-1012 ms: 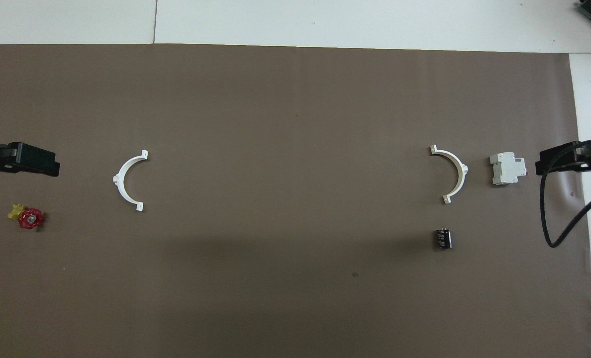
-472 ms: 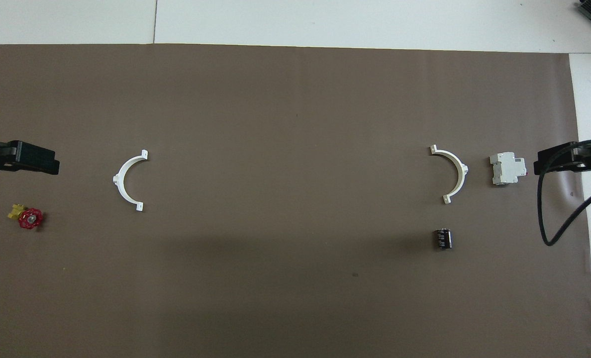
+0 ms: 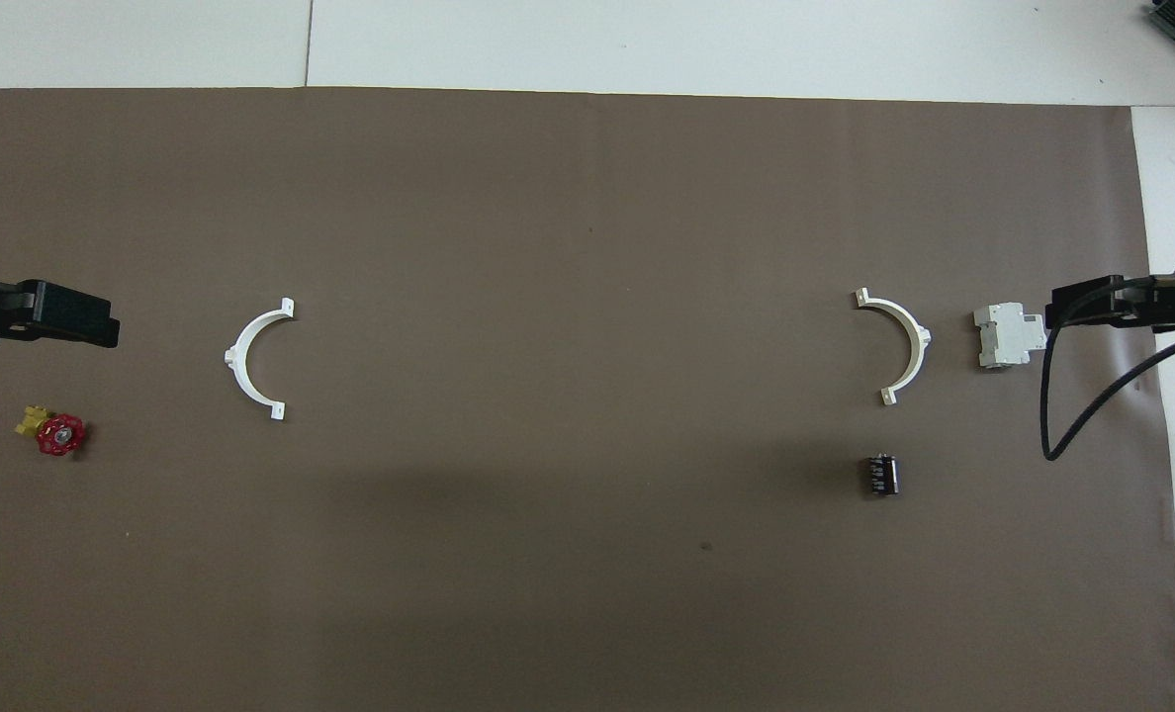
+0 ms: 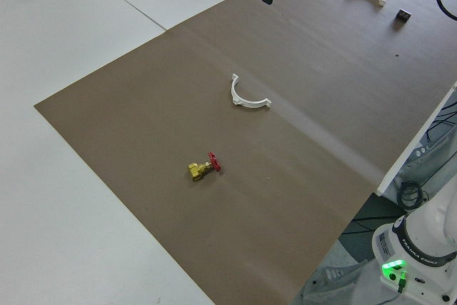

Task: Assemble drain pipe with both arms
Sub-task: 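Reach the right gripper to the white half-ring nearer it and grasp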

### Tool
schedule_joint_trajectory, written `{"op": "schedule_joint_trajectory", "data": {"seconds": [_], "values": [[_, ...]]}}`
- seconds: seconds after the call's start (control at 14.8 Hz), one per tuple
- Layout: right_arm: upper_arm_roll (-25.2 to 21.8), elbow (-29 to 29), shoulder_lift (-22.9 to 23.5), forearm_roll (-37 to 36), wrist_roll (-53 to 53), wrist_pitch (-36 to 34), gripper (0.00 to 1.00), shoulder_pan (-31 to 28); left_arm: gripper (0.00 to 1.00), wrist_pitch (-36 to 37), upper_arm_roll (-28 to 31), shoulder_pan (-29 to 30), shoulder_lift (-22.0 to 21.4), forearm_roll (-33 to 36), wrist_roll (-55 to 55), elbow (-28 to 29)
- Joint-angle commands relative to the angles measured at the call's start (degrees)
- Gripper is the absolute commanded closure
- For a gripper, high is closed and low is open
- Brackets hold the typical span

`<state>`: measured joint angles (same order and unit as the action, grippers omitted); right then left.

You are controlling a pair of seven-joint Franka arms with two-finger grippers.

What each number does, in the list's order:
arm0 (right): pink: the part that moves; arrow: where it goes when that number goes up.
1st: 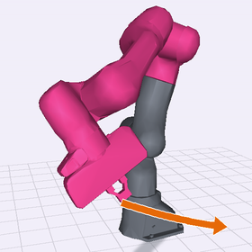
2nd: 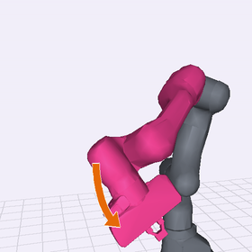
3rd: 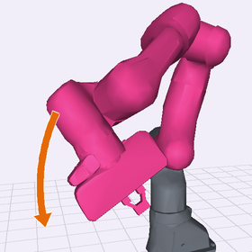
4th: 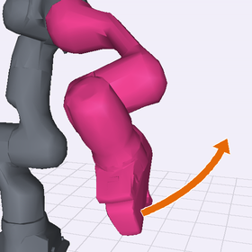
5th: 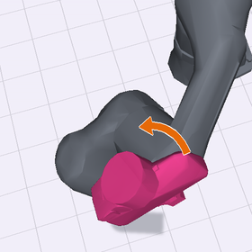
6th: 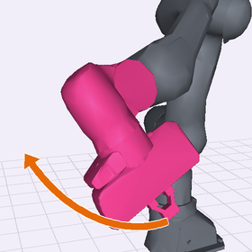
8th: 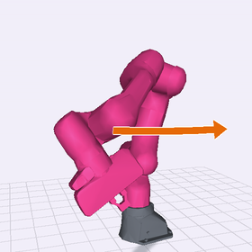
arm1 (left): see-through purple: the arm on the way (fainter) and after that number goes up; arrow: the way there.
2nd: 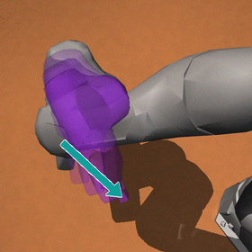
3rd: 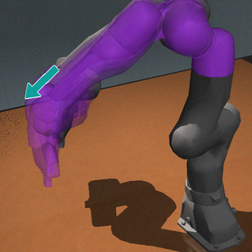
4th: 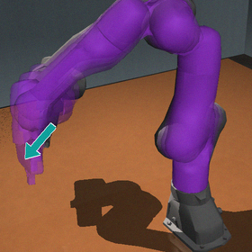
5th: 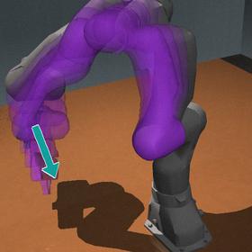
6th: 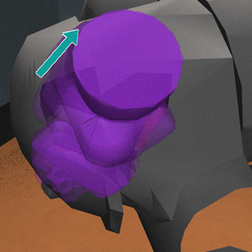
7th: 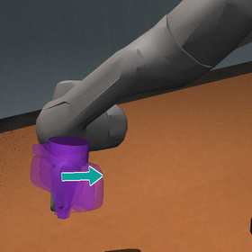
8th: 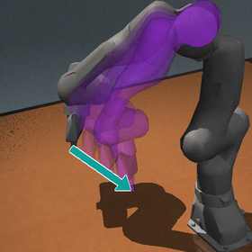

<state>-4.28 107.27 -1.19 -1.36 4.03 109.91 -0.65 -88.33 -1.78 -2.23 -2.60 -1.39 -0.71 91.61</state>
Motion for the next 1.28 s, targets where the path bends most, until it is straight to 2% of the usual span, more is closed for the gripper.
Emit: {"op": "schedule_joint_trajectory", "data": {"seconds": [0.0, 0.13, 0.34, 0.47, 0.67, 0.81, 1.21], "values": [[0.32, 2.94, 3.98, 0.65, 6.14, 6.17, 0.00, -1.37, 0.00, -2.46, -0.16, 0.30, -2.76, 0.86, -0.08, 4.10], [0.32, 4.86, 8.03, 3.28, 10.01, 11.96, 0.00, -1.37, 0.00, -2.47, -0.16, 0.30, -2.76, 0.86, 0.18, 4.10], [0.41, 12.94, 9.54, 5.22, 15.11, 24.35, 0.02, -1.02, 0.00, -2.29, -0.16, 0.30, -2.76, 0.86, 0.19, 4.19], [0.50, 14.81, 11.11, 5.84, 17.05, 28.58, 0.05, -0.58, 0.00, -2.29, -0.16, 0.30, -2.76, 0.86, 0.19, 4.10], [0.76, 15.94, 12.79, 5.93, 18.81, 30.80, 0.08, -0.23, 0.00, -2.20, -0.16, 0.30, -2.76, 0.86, 0.36, 4.19], [0.76, 17.44, 12.79, 6.19, 21.01, 33.16, 0.15, -0.32, 0.00, -2.29, -0.16, 0.30, -2.94, 0.86, 0.27, 4.28], [0.85, 17.80, 15.08, 10.75, 24.97, 36.95, 0.18, -0.67, 0.00, -2.46, -0.16, 0.39, -3.11, 0.86, 0.10, 4.63]]}}
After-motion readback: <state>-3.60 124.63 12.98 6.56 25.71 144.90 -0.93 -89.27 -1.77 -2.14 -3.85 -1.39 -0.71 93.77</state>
